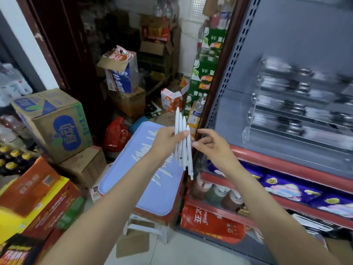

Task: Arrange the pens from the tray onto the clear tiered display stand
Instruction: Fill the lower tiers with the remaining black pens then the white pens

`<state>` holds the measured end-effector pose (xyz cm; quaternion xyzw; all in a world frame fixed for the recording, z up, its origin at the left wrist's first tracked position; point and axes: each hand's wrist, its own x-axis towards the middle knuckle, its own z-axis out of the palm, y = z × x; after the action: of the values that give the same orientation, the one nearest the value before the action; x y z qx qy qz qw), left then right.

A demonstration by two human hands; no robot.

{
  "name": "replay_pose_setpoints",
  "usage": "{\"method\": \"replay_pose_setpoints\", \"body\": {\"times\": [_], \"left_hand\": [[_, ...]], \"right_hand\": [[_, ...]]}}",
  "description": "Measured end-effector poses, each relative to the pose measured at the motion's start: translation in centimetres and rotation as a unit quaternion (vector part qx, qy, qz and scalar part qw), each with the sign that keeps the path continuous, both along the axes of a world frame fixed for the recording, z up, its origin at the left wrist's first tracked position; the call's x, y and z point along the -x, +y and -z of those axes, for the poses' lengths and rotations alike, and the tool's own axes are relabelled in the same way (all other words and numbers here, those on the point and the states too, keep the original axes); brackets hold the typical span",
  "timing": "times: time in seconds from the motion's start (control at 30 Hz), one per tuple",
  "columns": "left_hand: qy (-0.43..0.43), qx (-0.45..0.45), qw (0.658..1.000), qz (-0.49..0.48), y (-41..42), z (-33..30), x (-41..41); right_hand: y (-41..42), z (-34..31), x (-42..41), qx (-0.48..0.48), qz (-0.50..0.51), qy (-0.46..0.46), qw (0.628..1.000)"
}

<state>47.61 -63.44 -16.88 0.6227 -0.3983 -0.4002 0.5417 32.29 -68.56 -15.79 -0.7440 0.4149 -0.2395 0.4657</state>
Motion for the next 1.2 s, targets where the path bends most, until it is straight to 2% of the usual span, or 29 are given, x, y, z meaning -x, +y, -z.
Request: {"method": "replay_pose_setpoints", "body": {"times": [0.07, 0.23, 0.4, 0.6, 0.7, 0.83, 0.93, 1.07, 1.2], "left_hand": [[-0.062, 0.019, 0.998, 0.026, -1.5, -1.4, 2.4], [-0.114, 0.075, 0.986, 0.096, -5.1, -4.7, 8.1], [-0.186, 0.089, 0.973, 0.106, -8.5, -5.6, 11.8], [-0.304, 0.077, 0.948, 0.049, -11.2, -5.7, 13.2], [-0.308, 0.061, 0.948, 0.059, -11.9, -5.2, 13.6], [-0.266, 0.061, 0.959, 0.081, -12.1, -5.1, 14.2], [-0.293, 0.047, 0.949, 0.109, -12.0, -5.0, 14.2], [-0.352, 0.009, 0.924, 0.148, -12.0, -5.1, 13.7], [-0.313, 0.027, 0.941, 0.126, -12.3, -4.6, 13.7]], "right_hand": [[-1.0, -1.7, 2.1, 0.032, -0.003, -0.043, 0.999], [-4.1, -3.9, 7.0, 0.111, 0.039, -0.069, 0.991], [-6.7, -5.0, 11.5, 0.089, 0.088, -0.114, 0.986], [-10.9, -5.2, 17.7, 0.033, 0.187, -0.265, 0.945], [-12.4, -4.7, 20.0, 0.031, 0.212, -0.269, 0.939], [-14.2, -3.2, 21.0, 0.047, 0.214, -0.189, 0.957], [-14.7, -1.9, 20.4, 0.099, 0.182, -0.046, 0.977], [-14.7, -1.0, 19.6, 0.181, 0.166, 0.055, 0.968], [-14.3, -0.5, 19.9, 0.216, 0.182, 0.175, 0.943]]}}
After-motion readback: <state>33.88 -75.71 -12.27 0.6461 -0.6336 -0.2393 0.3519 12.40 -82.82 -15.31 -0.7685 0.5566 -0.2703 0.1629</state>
